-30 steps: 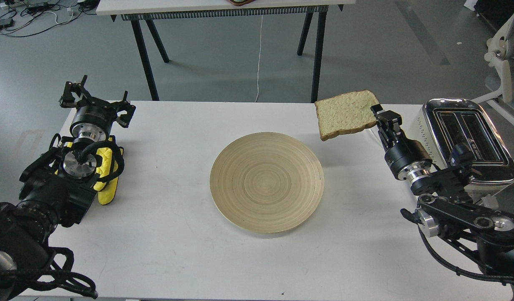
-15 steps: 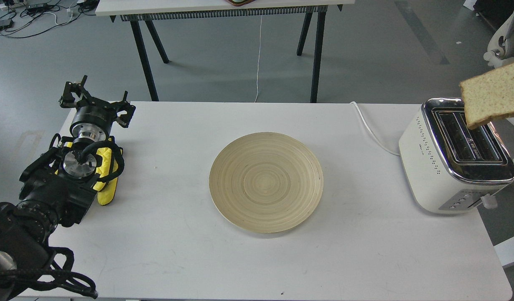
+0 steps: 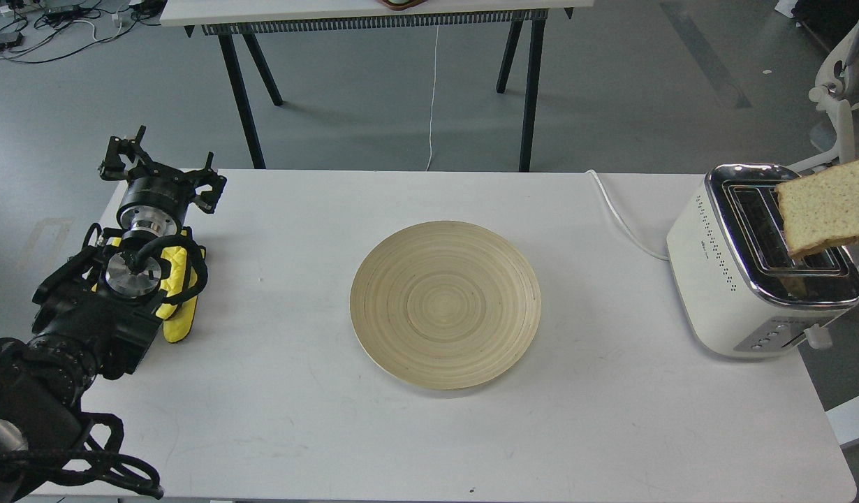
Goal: Put bread in toaster with right arm
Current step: 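Lower the bread slice into the toaster slot and release it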
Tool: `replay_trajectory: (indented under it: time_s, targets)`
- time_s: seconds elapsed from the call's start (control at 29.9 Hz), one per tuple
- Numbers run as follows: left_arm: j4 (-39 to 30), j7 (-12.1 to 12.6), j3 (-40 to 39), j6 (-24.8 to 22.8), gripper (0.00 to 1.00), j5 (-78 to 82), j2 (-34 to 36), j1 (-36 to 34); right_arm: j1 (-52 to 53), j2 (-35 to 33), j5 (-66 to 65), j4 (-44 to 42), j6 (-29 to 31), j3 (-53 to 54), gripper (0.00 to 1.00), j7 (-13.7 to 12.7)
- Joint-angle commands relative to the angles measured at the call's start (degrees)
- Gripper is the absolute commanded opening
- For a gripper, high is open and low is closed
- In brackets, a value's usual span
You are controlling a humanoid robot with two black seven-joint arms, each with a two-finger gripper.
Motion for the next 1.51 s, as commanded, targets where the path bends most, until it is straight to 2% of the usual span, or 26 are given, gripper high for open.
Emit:
replay_trajectory:
  time_s: [0.0, 0.67, 0.84, 0.9, 0.97, 1.04, 1.17, 1.47]
  targets:
    - [0.0, 0.0, 0.0, 0.0, 1.00, 0.0, 0.0, 0.0, -0.1, 1.5, -0.1, -1.6, 0.0, -0.6, 0.00, 0.0]
    - [0.0, 0.0, 0.0, 0.0, 1.00, 0.1, 0.0, 0.0, 3.0, 7.5, -3.2, -3.6, 0.0, -0.7, 0.03, 0.0]
    - [0.0, 0.0, 0.0, 0.0, 1.00, 0.0, 0.0, 0.0, 4.2, 10.6, -3.7, -4.4, 0.0, -0.7, 0.17, 0.0]
    - [0.0, 0.0, 0.0, 0.0, 1.00, 0.0, 0.0, 0.0, 4.2, 11.7, -3.7, -4.6, 0.0, -0.7, 0.19, 0.0]
    - [0.0, 0.0, 0.0, 0.0, 1.00, 0.0, 0.0, 0.0, 4.2, 12.2, -3.7, -4.5, 0.0, -0.7, 0.24, 0.0]
    - [0.0, 0.0, 0.0, 0.0, 1.00, 0.0, 0.0, 0.0, 4.2, 12.5, -4.1, -4.5, 0.0, -0.9, 0.43, 0.0]
    - [0.0, 0.0, 0.0, 0.0, 1.00, 0.0, 0.0, 0.0, 4.3, 12.5, -4.2, -4.5, 0.0, -1.3, 0.57, 0.0]
    - [0.0, 0.0, 0.0, 0.0, 1.00, 0.0, 0.0, 0.0, 4.8, 12.6, -4.2, -3.9, 0.0, -1.3, 0.67, 0.0]
